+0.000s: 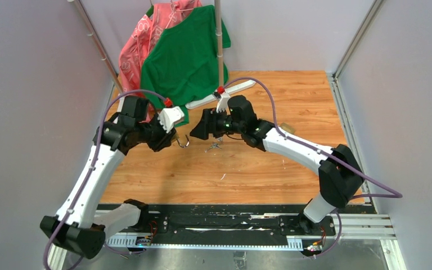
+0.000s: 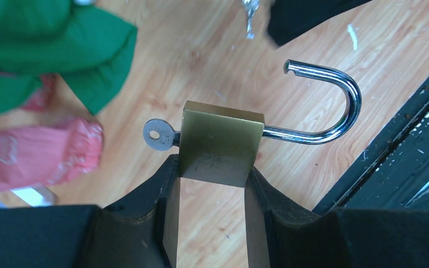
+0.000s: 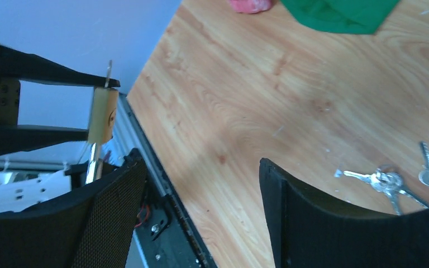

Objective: Lock with the key
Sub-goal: Lock the lock.

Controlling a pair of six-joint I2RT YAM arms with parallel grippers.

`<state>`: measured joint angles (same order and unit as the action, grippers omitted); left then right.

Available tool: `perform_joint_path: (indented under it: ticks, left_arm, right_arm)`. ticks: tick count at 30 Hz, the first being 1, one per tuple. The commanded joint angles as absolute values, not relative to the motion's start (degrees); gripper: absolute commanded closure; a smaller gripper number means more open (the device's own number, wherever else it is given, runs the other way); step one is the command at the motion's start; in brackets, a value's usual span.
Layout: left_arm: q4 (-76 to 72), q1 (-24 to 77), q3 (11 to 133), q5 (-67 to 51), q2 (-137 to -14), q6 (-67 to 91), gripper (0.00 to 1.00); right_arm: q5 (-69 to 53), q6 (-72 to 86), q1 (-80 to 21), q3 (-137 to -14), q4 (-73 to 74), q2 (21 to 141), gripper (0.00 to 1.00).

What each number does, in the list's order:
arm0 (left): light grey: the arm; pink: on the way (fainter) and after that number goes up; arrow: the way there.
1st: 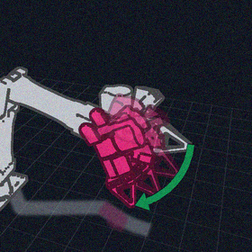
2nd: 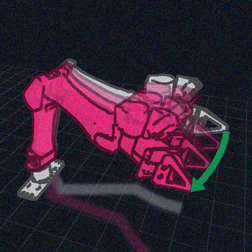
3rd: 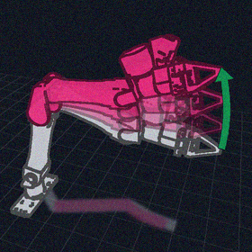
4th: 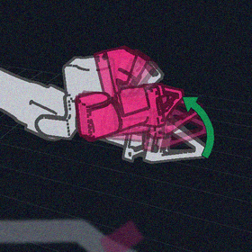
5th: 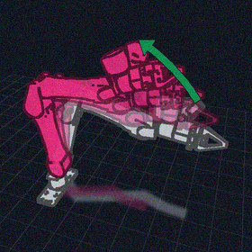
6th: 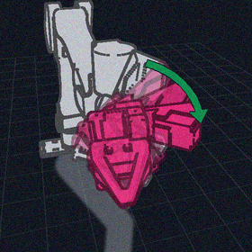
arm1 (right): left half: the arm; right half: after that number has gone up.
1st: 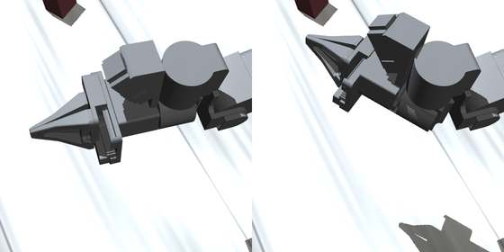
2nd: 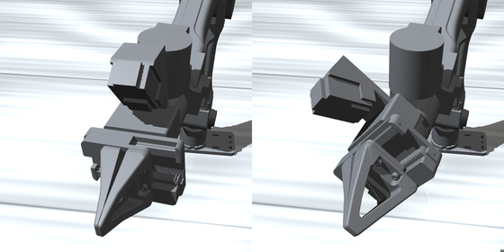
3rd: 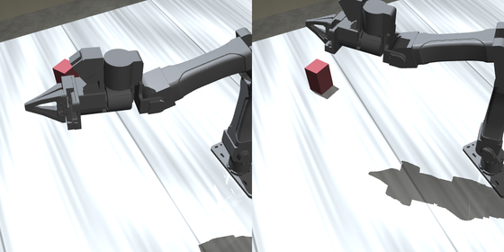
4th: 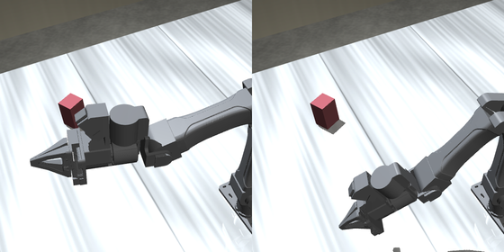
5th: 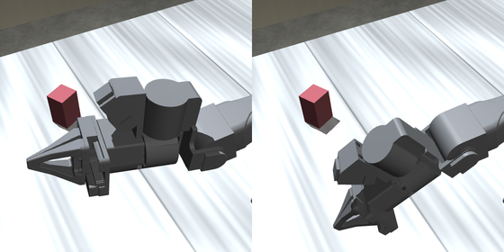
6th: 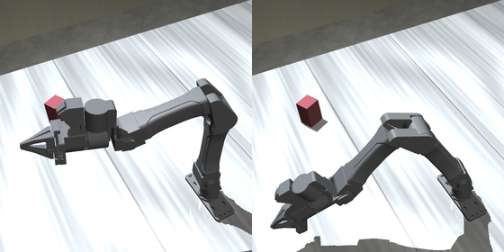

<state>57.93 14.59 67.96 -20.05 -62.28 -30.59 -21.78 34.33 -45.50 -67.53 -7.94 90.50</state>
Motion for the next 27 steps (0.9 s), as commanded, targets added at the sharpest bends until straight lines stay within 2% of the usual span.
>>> perform_joint_path:
  ticks: [1,4,10,14,17,19,22,27]
  left_arm:
    - [59.05,21.38,73.01,-17.96,-58.81,-33.37,1.0]
    - [55.93,24.93,74.35,-14.77,-60.21,-28.4,1.0]
    - [51.92,30.04,72.83,-10.37,-59.81,-29.02,1.0]
    - [49.23,33.06,71.3,-7.25,-58.29,-31.68,1.0]
    - [47.93,33.94,71.22,-7.07,-57.88,-31.5,1.0]
    - [47.58,34.15,71.36,-7.24,-57.9,-30.79,1.0]
    - [47.25,34.54,71.38,-7.87,-57.5,-30.5,1.0]
    - [46.27,35.07,70.88,-6.62,-58.2,-30.81,1.0]
  right_arm:
    - [-29.79,35.56,-45.37,-66.4,-17.29,87.09,0.22]
    - [-30.14,33.06,-45.27,-62.27,-20.47,81.76,0.2]
    - [-23.1,27.02,-43.89,-59.08,-12.84,71.83,0.15]
    - [-30.28,31.6,-44.61,-63.31,-14.0,77.14,0.15]
    - [-30.55,30.84,-46.5,-65.91,-14.7,81.44,0.16]
    - [-29.93,29.99,-46.84,-67.71,-13.49,82.79,0.18]
    - [-30.53,30.31,-46.89,-68.64,-14.71,84.39,0.27]
    - [-36.39,33.4,-47.52,-70.0,-18.56,88.55,0.29]
